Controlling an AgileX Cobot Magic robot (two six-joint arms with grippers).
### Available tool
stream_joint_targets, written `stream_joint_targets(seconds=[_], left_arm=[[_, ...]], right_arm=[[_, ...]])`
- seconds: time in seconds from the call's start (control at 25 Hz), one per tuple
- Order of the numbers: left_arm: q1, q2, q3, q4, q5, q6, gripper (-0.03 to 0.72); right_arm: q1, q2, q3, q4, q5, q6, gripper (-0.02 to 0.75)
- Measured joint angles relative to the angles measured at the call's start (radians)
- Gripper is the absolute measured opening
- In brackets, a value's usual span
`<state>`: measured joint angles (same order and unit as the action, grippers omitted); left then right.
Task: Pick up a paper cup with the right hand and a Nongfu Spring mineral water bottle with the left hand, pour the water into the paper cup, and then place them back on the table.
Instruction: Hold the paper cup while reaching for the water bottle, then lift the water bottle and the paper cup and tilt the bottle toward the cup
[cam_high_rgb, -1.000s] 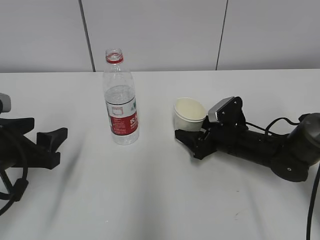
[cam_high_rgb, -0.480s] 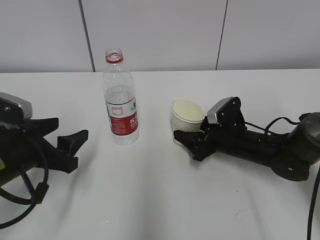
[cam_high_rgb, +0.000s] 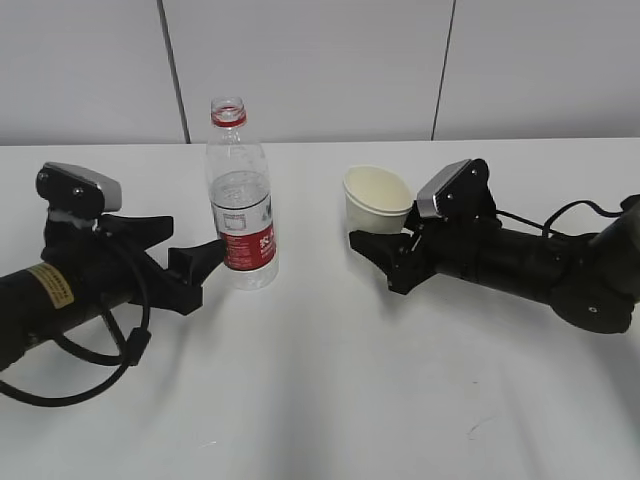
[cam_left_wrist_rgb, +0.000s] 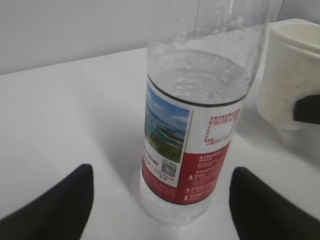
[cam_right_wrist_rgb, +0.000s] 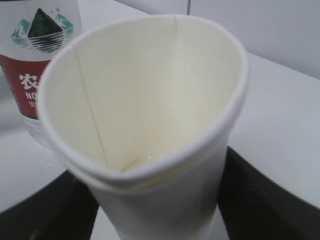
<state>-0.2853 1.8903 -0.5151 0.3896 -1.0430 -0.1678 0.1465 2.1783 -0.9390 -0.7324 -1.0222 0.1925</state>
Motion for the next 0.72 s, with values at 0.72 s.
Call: stream_joint_targets(seconds=[0.72], left_arm=[[-0.061,0.212,-0.275,0.095,0.03,-0.064,0.559]], right_arm=[[0.001,-0.015,0.0,-0.008,0.006,0.0,0.505]])
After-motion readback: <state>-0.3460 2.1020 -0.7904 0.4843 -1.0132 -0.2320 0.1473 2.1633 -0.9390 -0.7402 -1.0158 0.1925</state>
